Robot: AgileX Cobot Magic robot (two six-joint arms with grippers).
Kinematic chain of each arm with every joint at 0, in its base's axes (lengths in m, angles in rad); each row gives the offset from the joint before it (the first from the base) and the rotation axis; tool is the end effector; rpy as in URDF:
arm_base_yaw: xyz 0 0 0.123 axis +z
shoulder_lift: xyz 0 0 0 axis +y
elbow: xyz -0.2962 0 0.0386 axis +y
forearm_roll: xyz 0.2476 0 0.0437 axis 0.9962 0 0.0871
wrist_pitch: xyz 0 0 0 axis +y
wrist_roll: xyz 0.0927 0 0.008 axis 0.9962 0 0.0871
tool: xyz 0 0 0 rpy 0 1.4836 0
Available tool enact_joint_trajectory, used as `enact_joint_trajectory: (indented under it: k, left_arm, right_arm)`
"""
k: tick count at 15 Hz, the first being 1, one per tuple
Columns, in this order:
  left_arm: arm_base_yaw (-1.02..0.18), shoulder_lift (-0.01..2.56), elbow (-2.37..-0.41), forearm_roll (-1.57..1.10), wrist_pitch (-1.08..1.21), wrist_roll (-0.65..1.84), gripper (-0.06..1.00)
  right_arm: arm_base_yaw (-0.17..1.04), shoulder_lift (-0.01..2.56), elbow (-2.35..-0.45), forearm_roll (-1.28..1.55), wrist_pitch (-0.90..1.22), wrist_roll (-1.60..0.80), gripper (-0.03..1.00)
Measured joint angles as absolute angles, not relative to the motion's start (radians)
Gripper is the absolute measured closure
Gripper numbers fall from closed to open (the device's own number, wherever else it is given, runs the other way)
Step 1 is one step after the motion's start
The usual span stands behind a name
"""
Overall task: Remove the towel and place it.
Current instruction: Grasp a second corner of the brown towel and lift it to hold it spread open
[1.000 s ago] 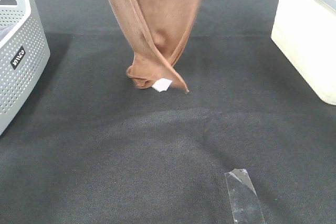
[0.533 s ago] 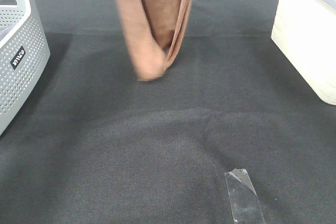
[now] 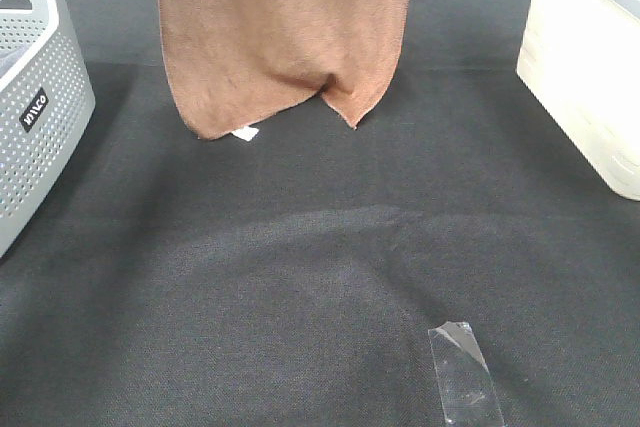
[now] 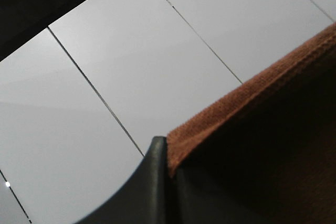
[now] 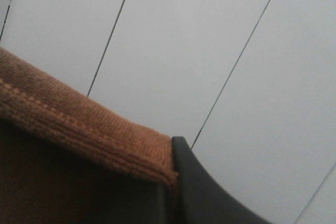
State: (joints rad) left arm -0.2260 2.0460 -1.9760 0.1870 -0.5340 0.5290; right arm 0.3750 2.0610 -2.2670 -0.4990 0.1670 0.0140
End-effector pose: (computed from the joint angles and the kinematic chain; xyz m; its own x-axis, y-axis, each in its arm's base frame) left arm 0.4846 -0.1204 0.4428 0.5809 0.5170 -0.6287 -0.0882 0.8078 0.5828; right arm 0.4668 0.1757 0.4730 0.2549 -0.3935 -0.8833 -0.1965 0.8733 -0.4458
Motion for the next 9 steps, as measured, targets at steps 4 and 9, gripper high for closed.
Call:
enact_joint_trajectory:
  k: [4,9]
  left_arm:
    - [-0.209,2.197,-2.21,0.176,-0.513,0.513,0.94]
    - [-0.209,2.381,-2.58,0.2,-0.436,0.51,0.94]
  right_arm:
    - [0.348,2.104,-2.278,-0.498,0.033,0.03,0.97]
    - [0.315,2.144,-2.329,-0.484,-0.076,0.042,0.97]
